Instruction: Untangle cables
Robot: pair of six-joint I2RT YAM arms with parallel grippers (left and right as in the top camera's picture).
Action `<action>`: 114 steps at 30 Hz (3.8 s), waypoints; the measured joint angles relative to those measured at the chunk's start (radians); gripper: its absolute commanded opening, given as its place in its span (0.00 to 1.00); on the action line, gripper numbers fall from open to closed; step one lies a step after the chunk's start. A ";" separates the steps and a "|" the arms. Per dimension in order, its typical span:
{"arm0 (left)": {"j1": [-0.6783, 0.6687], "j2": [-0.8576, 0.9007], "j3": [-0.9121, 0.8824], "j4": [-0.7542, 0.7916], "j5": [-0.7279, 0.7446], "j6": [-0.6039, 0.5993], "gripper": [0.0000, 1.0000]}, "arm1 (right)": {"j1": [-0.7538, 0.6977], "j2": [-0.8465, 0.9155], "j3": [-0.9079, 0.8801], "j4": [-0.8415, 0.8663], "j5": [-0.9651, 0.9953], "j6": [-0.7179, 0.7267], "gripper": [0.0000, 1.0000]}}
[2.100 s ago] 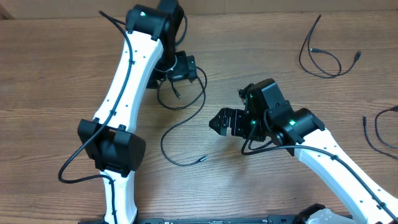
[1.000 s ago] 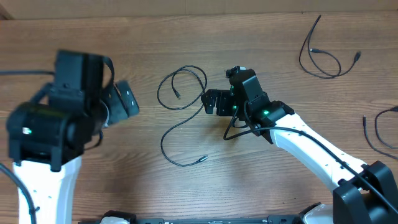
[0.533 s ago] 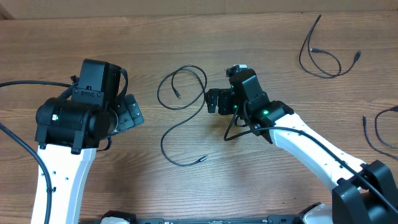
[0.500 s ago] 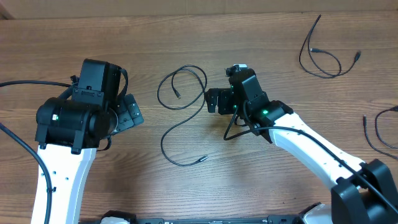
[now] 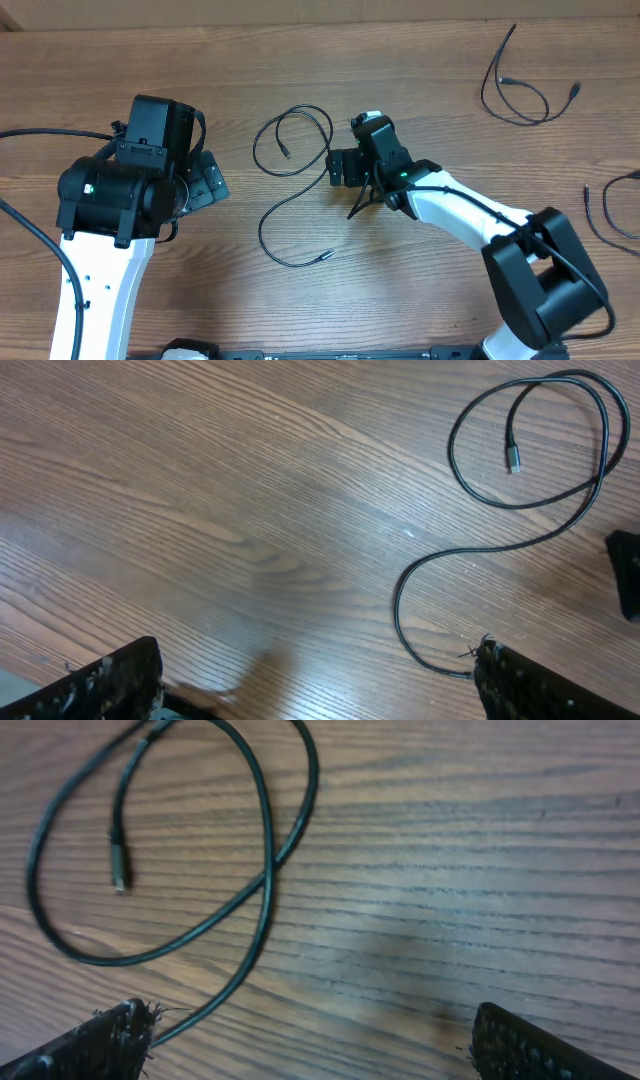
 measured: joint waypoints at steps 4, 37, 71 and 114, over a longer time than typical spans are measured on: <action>0.000 0.000 0.000 0.000 0.000 0.000 1.00 | 0.000 0.016 0.000 0.034 0.011 -0.010 1.00; 0.000 0.000 0.000 0.000 0.000 0.000 1.00 | 0.100 0.317 0.172 0.224 0.285 -0.120 0.83; 0.000 0.000 0.000 0.000 0.000 0.000 0.99 | -0.106 0.028 0.192 -0.462 0.148 0.153 0.04; 0.000 0.000 0.000 0.000 0.000 0.000 0.99 | -0.893 -0.810 0.191 -0.995 -0.159 0.118 1.00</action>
